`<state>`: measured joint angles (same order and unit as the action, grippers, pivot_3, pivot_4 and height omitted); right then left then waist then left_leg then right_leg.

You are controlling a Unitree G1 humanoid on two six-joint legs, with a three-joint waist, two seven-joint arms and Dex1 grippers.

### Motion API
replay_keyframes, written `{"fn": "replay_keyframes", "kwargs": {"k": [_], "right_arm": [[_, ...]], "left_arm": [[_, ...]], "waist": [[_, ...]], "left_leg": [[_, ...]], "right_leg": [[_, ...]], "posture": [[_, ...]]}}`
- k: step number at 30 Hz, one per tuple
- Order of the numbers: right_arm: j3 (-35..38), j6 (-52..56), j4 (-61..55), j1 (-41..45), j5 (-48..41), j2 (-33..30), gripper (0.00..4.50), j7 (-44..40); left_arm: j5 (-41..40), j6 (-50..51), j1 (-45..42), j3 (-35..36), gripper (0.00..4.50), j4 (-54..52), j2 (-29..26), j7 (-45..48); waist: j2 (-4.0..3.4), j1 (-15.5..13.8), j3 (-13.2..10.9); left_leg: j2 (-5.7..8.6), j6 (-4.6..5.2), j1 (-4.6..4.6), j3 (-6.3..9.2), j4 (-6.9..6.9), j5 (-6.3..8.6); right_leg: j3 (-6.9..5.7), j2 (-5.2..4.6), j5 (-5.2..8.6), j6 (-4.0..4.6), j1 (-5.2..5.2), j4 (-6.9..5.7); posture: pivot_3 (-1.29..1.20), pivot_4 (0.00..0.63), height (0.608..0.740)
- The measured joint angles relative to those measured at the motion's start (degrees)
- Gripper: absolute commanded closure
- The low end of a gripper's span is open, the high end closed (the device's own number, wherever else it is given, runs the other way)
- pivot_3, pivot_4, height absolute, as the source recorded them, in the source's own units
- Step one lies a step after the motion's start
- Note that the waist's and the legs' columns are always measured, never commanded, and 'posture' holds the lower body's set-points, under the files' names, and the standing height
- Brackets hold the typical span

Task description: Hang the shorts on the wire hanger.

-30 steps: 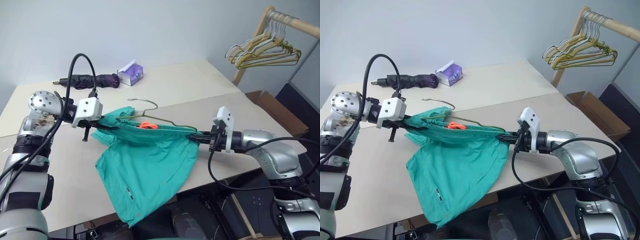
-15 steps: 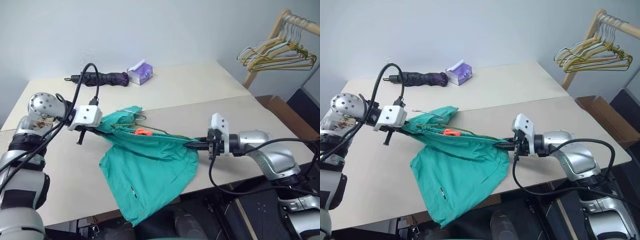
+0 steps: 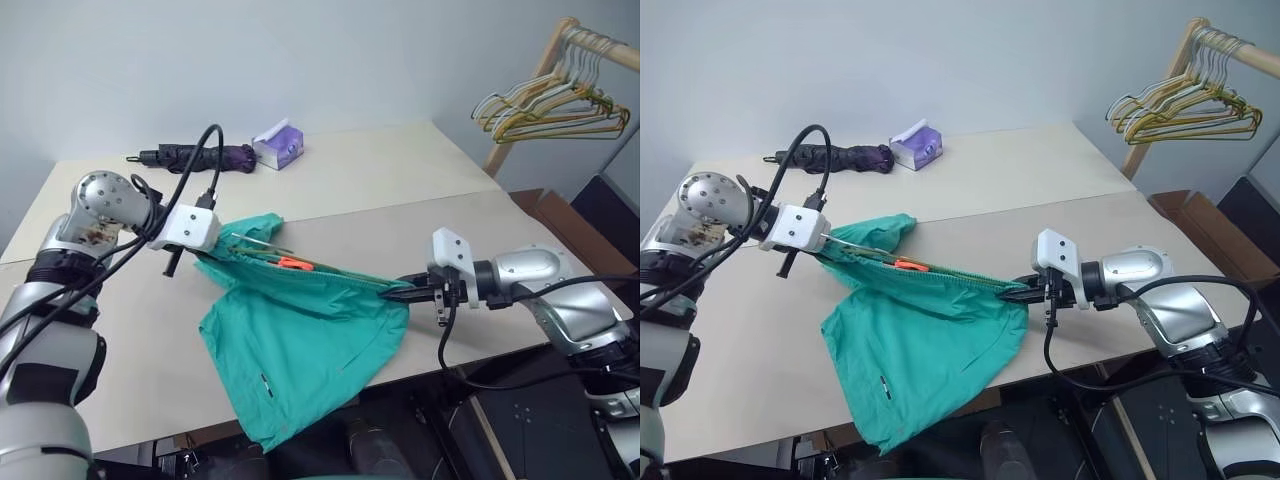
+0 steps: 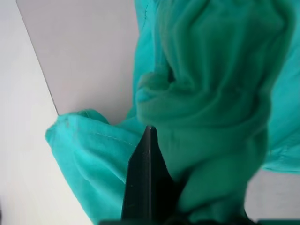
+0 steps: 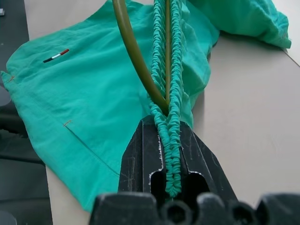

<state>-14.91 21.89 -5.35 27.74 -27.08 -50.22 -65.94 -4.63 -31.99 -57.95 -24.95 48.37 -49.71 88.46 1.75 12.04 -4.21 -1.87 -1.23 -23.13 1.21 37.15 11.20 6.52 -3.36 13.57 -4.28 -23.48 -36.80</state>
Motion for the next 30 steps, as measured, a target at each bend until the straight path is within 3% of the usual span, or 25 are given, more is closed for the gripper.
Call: {"fn": "replay_keyframes", "kwargs": {"k": [4, 11, 18, 26, 30], "right_arm": [[4.9, 4.7, 4.9, -4.8, 1.7, -6.2, 2.48, 0.2], [7.6, 9.0, 0.8, -5.5, 1.0, -2.8, 0.07, 1.3], [10.9, 16.1, -5.3, -7.2, -1.1, 4.5, 0.03, 9.0], [7.4, 19.9, 2.8, 1.1, 3.3, 16.8, 0.03, 19.6], [6.3, 19.9, 4.7, 2.5, 3.7, 17.8, 0.93, 18.2]], "left_arm": [[2.7, 4.8, 1.5, 1.9, 4.5, 7.8, -4.8, 2.8], [1.0, 7.8, 1.5, 2.7, 4.5, 6.2, -2.3, 3.8], [-1.1, 10.7, 1.5, 2.7, 4.5, 5.1, -2.2, 3.8], [-2.3, 11.6, 1.5, 2.7, 4.5, 3.9, -1.3, 3.8], [-2.3, 11.9, 1.5, 2.7, 4.5, 3.9, -1.2, 3.8]], "waist": [[-0.01, 0.8, 0.0], [0.0, 1.4, 0.0], [0.0, 2.3, 0.0], [0.0, 3.5, 0.0], [0.0, 3.5, 0.0]], "left_leg": [[-0.01, 0.01, -0.13, -0.04, -0.01, 0.0], [-0.01, 0.0, -0.12, -0.01, 0.03, 0.0], [-0.01, 0.01, -0.16, -0.01, 0.02, 0.01], [0.0, 0.01, -0.21, 0.01, 0.02, 0.01], [0.02, 0.01, -0.3, 0.04, 0.03, 0.0]], "right_leg": [[0.02, 0.0, 0.02, 0.02, -0.2, -0.04], [0.0, -0.01, 0.04, -0.01, -0.14, -0.08], [0.06, 0.01, 0.06, -0.01, -0.28, -0.23], [0.08, 0.02, 0.05, 0.01, -0.36, -0.27], [0.05, 0.0, 0.04, 0.01, -0.41, -0.28]], "posture": [[-0.18, 0.007, 0.74], [-0.2, 0.018, 0.74], [-0.21, 0.022, 0.74], [-0.21, 0.019, 0.74], [-0.21, 0.02, 0.74]]}}
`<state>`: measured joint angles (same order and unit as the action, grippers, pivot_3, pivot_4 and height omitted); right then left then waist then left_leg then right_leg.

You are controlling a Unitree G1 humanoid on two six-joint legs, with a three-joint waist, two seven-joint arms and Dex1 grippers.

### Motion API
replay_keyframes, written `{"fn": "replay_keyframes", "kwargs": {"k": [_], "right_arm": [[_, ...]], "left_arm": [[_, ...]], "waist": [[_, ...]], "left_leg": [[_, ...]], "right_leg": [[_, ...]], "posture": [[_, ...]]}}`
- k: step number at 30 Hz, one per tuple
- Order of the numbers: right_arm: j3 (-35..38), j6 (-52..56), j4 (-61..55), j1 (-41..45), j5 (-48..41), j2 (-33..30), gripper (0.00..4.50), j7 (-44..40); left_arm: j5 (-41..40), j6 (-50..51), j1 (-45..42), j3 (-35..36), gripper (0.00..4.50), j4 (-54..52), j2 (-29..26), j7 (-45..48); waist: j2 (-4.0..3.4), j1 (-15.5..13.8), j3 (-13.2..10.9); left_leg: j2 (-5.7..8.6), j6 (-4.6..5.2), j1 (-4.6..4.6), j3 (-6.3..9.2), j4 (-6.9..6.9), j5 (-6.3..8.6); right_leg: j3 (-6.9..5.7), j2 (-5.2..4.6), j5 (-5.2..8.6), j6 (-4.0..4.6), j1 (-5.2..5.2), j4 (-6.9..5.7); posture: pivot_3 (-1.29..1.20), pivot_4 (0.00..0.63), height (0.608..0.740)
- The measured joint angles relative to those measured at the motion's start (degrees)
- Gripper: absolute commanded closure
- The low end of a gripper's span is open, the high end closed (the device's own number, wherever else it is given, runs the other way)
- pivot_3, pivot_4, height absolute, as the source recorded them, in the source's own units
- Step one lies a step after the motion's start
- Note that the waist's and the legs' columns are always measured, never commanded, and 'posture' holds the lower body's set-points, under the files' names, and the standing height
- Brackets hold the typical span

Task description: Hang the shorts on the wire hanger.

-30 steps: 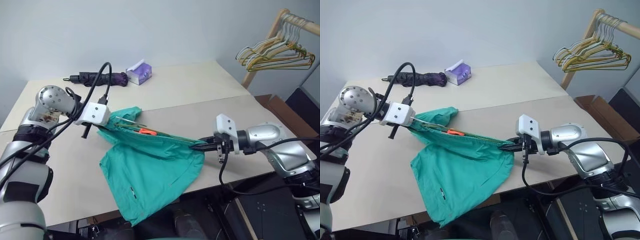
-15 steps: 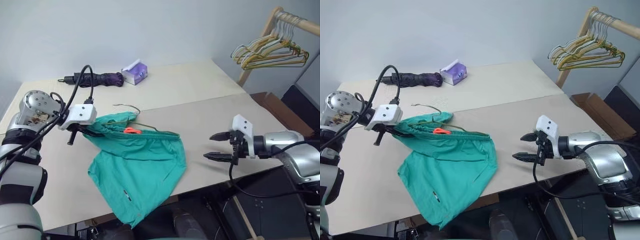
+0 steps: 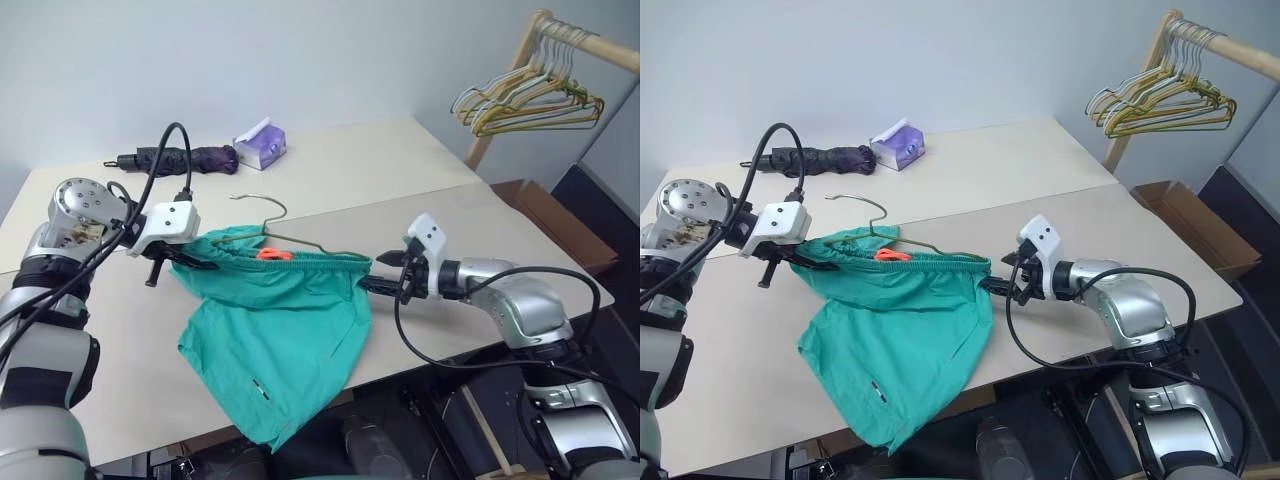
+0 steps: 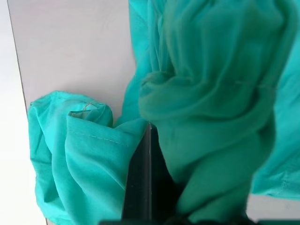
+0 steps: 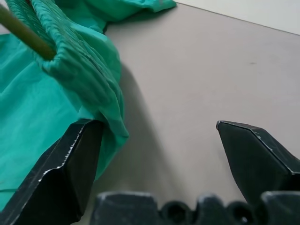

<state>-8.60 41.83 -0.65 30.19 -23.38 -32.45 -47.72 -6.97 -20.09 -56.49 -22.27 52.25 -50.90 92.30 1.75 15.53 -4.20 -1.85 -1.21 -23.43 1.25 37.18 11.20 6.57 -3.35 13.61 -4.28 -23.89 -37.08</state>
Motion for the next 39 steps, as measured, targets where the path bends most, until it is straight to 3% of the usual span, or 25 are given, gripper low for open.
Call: {"fn": "replay_keyframes", "kwargs": {"k": [10, 17, 24, 28, 37, 39], "right_arm": [[-0.2, 0.8, -0.6, 0.1, -0.4, 0.5, 4.46, -3.5], [0.0, 2.2, -1.3, 0.3, -0.6, 0.6, 4.46, -4.2], [1.5, 1.7, -6.8, -4.4, -2.3, -4.4, 4.46, -7.8], [3.8, -0.2, -8.8, -6.7, -2.9, -4.4, 3.52, -7.8], [4.0, 1.9, -10.5, -6.5, -3.7, -3.4, 0.51, -4.4], [2.5, 2.8, -9.8, -5.9, -3.1, -2.7, 0.51, -3.1]], "left_arm": [[-0.1, 0.4, 0.6, 1.0, 4.5, -1.1, 0.0, 0.0], [-0.2, 1.0, 1.7, 1.4, 4.5, -2.4, -0.1, 0.0], [-0.2, 1.2, 2.9, 1.9, 4.5, -2.8, -0.6, 0.0], [-0.2, 1.3, 2.9, 2.2, 4.5, -2.8, -0.6, 0.0], [-0.2, 1.2, 2.9, 2.2, 4.5, -2.8, -0.5, 0.0], [-0.2, 1.2, 2.9, 2.2, 4.5, -2.8, -0.4, 0.0]], "waist": [[0.0, 0.1, 0.0], [0.0, 0.0, 0.0], [0.0, -0.5, 0.0], [0.0, -0.4, 0.0], [0.01, -0.3, 0.0], [0.0, -0.3, 0.0]], "left_leg": [[-0.01, 0.0, 0.03, 0.0, 0.0, 0.0], [-0.01, 0.0, 0.02, 0.01, 0.0, 0.0], [-0.02, 0.0, 0.01, 0.01, 0.0, 0.0], [-0.01, 0.0, 0.01, -0.01, 0.0, 0.0], [-0.02, 0.0, 0.02, -0.01, 0.0, 0.0], [-0.02, 0.0, 0.02, -0.01, 0.0, 0.0]], "right_leg": [[0.0, 0.01, 0.0, 0.0, 0.0, -0.02], [0.0, 0.01, 0.0, 0.0, -0.01, -0.02], [-0.01, 0.02, 0.01, -0.01, -0.02, -0.02], [0.01, 0.02, 0.01, -0.01, -0.02, -0.02], [0.01, 0.02, 0.01, -0.01, -0.03, -0.02], [0.01, 0.03, 0.01, 0.0, -0.04, -0.03]], "posture": [[-0.2, 0.03, 0.74], [-0.19, 0.033, 0.74], [-0.19, 0.035, 0.74], [-0.19, 0.031, 0.74], [-0.19, 0.015, 0.74], [-0.19, 0.015, 0.74]]}}
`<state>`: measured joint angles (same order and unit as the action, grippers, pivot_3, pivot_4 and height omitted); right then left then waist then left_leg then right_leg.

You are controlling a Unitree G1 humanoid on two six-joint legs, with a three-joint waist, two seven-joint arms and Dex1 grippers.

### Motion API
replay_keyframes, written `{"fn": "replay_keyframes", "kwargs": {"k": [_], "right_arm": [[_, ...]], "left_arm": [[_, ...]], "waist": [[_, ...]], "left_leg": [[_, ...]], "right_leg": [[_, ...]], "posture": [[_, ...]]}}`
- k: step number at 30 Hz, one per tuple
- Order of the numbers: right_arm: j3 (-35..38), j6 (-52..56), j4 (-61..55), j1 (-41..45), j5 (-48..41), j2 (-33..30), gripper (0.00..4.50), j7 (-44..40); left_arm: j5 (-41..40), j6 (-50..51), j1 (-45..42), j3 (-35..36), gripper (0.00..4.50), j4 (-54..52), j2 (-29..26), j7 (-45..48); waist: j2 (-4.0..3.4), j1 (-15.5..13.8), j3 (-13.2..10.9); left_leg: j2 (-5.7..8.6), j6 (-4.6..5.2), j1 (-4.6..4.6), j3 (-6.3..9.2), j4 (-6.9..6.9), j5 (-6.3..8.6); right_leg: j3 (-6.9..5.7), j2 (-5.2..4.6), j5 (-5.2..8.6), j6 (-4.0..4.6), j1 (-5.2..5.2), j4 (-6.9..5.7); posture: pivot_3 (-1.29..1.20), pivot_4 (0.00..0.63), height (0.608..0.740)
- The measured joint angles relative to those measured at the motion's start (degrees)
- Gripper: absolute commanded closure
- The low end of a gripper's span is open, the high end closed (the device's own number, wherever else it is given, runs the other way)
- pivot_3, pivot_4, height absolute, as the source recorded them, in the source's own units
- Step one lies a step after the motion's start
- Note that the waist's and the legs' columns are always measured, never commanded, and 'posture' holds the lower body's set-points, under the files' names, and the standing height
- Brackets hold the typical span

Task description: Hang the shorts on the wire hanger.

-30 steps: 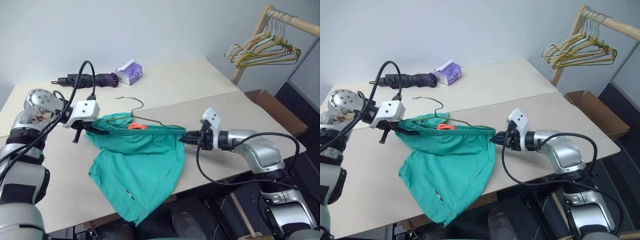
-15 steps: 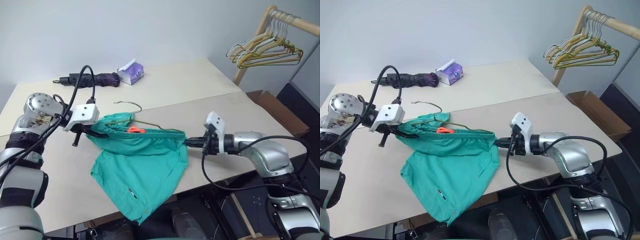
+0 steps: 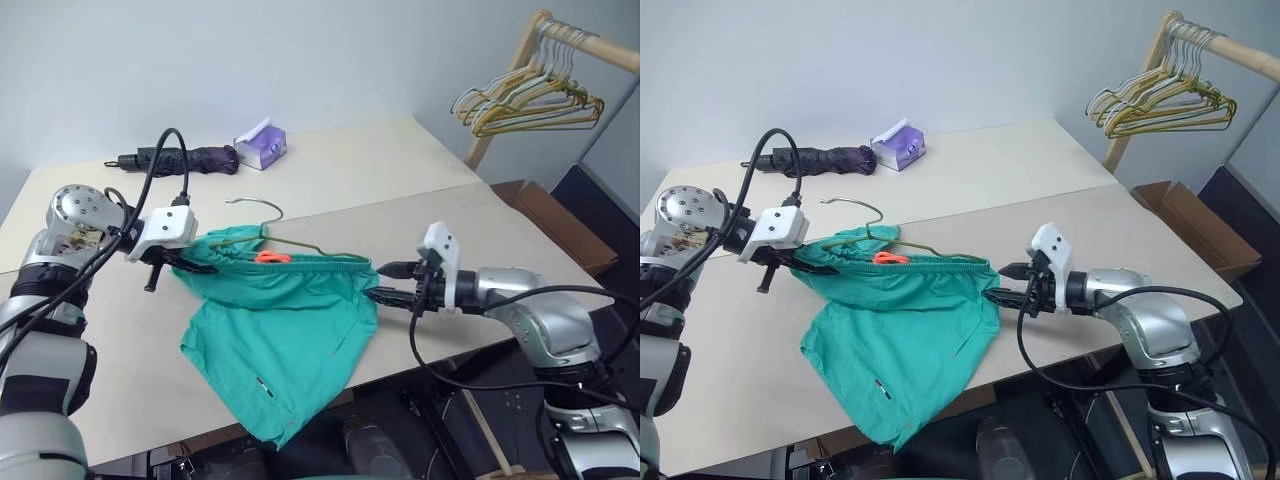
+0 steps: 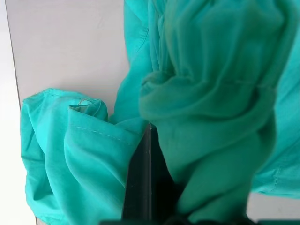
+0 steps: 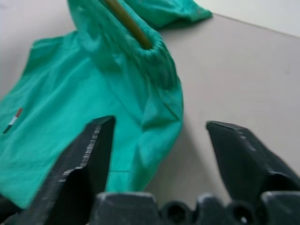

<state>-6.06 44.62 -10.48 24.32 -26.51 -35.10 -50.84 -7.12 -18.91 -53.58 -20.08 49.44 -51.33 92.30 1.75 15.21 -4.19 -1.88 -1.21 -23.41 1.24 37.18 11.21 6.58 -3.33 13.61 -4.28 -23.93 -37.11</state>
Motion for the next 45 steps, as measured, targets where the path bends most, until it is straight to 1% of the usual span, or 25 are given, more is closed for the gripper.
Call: {"fn": "replay_keyframes", "kwargs": {"k": [4, 6, 8, 11, 12, 13, 16, 17, 26, 30, 35, 45], "right_arm": [[-2.6, 0.9, 3.1, 2.8, 1.9, 3.2, 0.51, 2.6], [-3.3, 1.0, 4.3, 3.8, 2.7, 4.0, 0.86, 3.3], [-3.4, 1.0, 5.0, 4.2, 2.9, 4.5, 1.39, 3.5], [-3.3, 1.0, 5.1, 4.1, 2.7, 4.2, 2.45, 2.7], [-3.3, 1.0, 5.1, 3.7, 2.6, 3.7, 2.87, 2.1], [-3.2, 1.0, 5.1, 3.3, 2.6, 3.1, 3.16, 1.7], [-2.1, 1.0, 4.9, 2.0, 2.6, 2.0, 4.27, 0.6], [-1.9, 1.0, 4.8, 1.9, 2.5, 1.9, 4.48, 0.4], [-0.1, 0.8, 3.4, 1.8, 0.8, 1.5, 4.48, -0.5], [0.2, 0.9, 2.3, 1.4, 0.4, 0.2, 4.48, -1.0], [1.7, 0.7, 2.2, 0.4, -0.6, -2.1, 4.48, -2.8], [2.1, -0.3, 0.8, -1.4, -2.1, -2.6, 4.48, -4.4]], "left_arm": [[0.0, 0.0, 0.0, 0.0, 4.5, -0.1, 0.0, 0.0], [0.0, 0.0, 0.0, 0.0, 4.5, -0.1, 0.0, 0.0], [0.0, 0.0, 0.0, 0.0, 4.5, -0.1, 0.0, 0.0], [0.0, 0.0, 0.0, 0.0, 4.5, -0.2, 0.0, 0.0], [0.0, -0.1, 0.0, 0.0, 4.5, -0.2, 0.0, 0.0], [0.1, -0.1, 0.1, 0.1, 4.5, -0.3, -0.2, 0.0], [0.1, -0.2, 0.5, 0.3, 4.5, -0.4, -0.5, 0.0], [0.1, -0.2, 0.6, 0.5, 4.5, -0.5, -0.5, 0.0], [0.2, -0.1, 1.8, 1.0, 4.5, -1.4, -0.5, 0.0], [0.1, -0.1, 1.9, 1.0, 4.5, -1.8, -0.8, 0.0], [0.1, -2.2, 2.0, -0.5, 4.5, -2.5, -2.8, 0.0], [5.2, -8.0, 1.4, -1.1, 4.5, 4.9, -2.9, 0.0]], "waist": [[0.0, 0.1, 0.0], [0.0, 0.0, 0.0], [0.0, -0.1, 0.0], [0.0, -0.3, 0.0], [0.0, -0.4, 0.0], [0.0, -0.4, 0.0], [0.0, -0.4, 0.0], [0.0, -0.3, 0.0], [0.0, -0.3, 0.0], [0.0, -0.3, 0.0], [0.0, -0.3, 0.0], [0.01, -0.3, 0.0]], "left_leg": [[0.01, 0.0, 0.0, 0.0, 0.0, 0.0], [0.01, 0.0, -0.02, 0.01, 0.0, 0.0], [0.01, 0.0, -0.05, 0.03, 0.0, 0.0], [0.02, 0.0, -0.07, 0.04, 0.01, 0.0], [0.02, 0.0, -0.07, 0.05, 0.01, 0.0], [0.02, 0.0, -0.07, 0.05, 0.01, 0.0], [0.02, 0.0, -0.05, 0.05, 0.01, 0.0], [0.01, 0.0, -0.05, 0.04, 0.01, 0.0], [0.01, 0.0, -0.04, 0.04, 0.01, 0.0], [0.01, 0.0, -0.04, 0.04, 0.01, 0.0], [0.0, 0.0, -0.03, 0.03, 0.0, 0.0], [0.0, 0.0, -0.03, 0.01, 0.0, 0.0]], "right_leg": [[0.01, -0.01, -0.01, 0.01, 0.0, -0.01], [0.0, -0.01, -0.01, 0.01, -0.01, -0.01], [-0.02, -0.01, -0.01, 0.01, -0.01, 0.0], [-0.04, -0.02, -0.01, 0.01, -0.01, 0.0], [-0.04, -0.02, -0.01, 0.0, -0.01, 0.0], [-0.04, -0.02, -0.01, 0.0, -0.01, 0.0], [-0.04, -0.02, -0.01, 0.0, -0.01, 0.0], [-0.04, -0.01, -0.01, 0.0, -0.01, 0.0], [-0.03, -0.01, -0.01, 0.01, -0.01, -0.01], [-0.03, -0.01, -0.01, 0.0, -0.01, 0.0], [-0.02, -0.01, 0.0, 0.0, -0.01, 0.0], [-0.02, 0.0, 0.0, 0.0, -0.01, 0.01]], "posture": [[-0.19, 0.014, 0.74], [-0.18, 0.015, 0.74], [-0.17, 0.018, 0.74], [-0.16, 0.02, 0.74], [-0.16, 0.02, 0.74], [-0.16, 0.02, 0.74], [-0.16, 0.021, 0.74], [-0.16, 0.021, 0.74], [-0.16, 0.025, 0.74], [-0.17, 0.029, 0.74], [-0.17, 0.036, 0.74], [-0.17, 0.04, 0.74]]}}
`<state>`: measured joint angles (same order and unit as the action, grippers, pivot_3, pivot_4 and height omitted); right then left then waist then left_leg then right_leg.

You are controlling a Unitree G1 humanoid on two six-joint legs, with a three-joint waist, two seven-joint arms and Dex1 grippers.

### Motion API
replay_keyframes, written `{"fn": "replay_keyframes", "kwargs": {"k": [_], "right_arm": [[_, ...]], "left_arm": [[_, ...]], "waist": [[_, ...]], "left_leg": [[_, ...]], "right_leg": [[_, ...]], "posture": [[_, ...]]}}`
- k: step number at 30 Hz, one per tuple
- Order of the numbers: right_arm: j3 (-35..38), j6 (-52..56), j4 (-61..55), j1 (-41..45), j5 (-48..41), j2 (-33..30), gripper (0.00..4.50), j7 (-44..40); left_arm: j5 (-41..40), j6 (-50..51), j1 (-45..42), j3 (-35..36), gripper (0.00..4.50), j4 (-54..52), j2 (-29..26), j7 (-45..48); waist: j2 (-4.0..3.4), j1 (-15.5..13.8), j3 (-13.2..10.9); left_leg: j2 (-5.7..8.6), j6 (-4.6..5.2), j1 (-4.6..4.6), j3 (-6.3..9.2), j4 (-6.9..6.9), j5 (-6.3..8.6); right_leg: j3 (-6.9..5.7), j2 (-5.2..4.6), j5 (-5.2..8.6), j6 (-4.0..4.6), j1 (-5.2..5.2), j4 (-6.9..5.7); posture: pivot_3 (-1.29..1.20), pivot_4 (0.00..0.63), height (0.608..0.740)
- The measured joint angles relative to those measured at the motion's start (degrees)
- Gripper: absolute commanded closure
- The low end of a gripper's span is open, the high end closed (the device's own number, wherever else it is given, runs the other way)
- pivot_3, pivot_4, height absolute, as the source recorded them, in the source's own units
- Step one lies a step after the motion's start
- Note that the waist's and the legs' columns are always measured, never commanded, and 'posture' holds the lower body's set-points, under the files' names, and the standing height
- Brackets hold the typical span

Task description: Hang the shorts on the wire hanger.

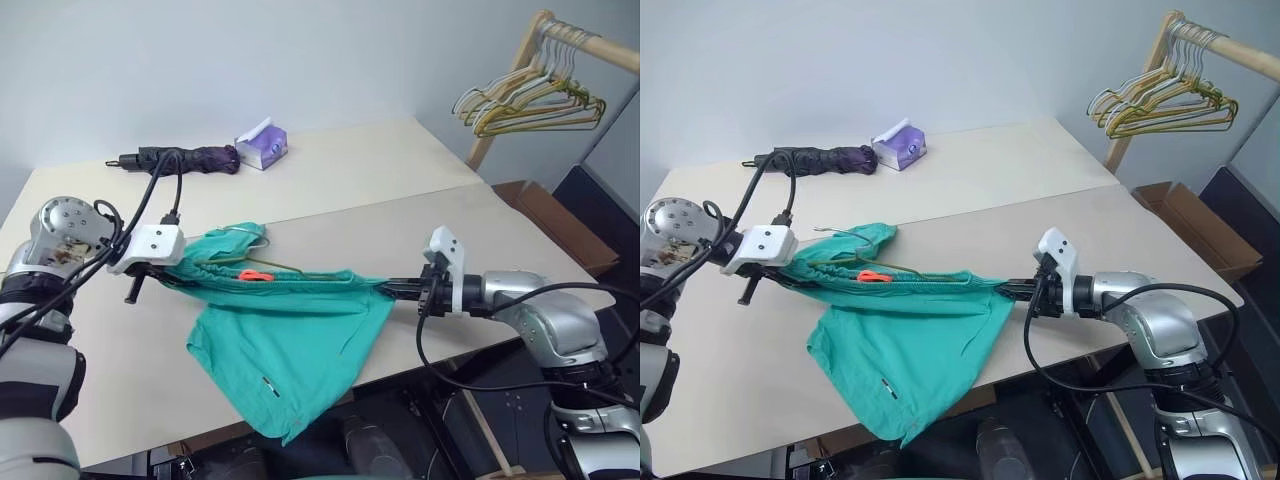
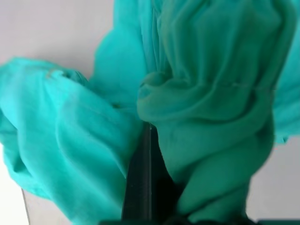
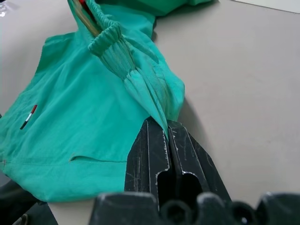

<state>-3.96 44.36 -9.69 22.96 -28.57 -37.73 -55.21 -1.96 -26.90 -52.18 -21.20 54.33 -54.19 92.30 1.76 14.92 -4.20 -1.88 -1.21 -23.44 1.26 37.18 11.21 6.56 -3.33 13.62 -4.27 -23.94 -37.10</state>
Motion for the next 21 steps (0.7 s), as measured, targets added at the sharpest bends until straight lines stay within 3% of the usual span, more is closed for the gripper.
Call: {"fn": "replay_keyframes", "kwargs": {"k": [21], "right_arm": [[0.1, -0.2, -0.7, 0.8, -2.1, -1.3, 4.48, -0.8]], "left_arm": [[6.4, -1.7, 1.1, 0.9, 4.5, 1.6, 4.2, -3.5]], "waist": [[0.01, 0.0, 0.0]], "left_leg": [[-0.01, 0.0, -0.02, 0.0, 0.0, 0.0]], "right_leg": [[0.0, 0.0, 0.0, 0.0, -0.02, 0.0]], "posture": [[-0.19, 0.047, 0.74]]}}
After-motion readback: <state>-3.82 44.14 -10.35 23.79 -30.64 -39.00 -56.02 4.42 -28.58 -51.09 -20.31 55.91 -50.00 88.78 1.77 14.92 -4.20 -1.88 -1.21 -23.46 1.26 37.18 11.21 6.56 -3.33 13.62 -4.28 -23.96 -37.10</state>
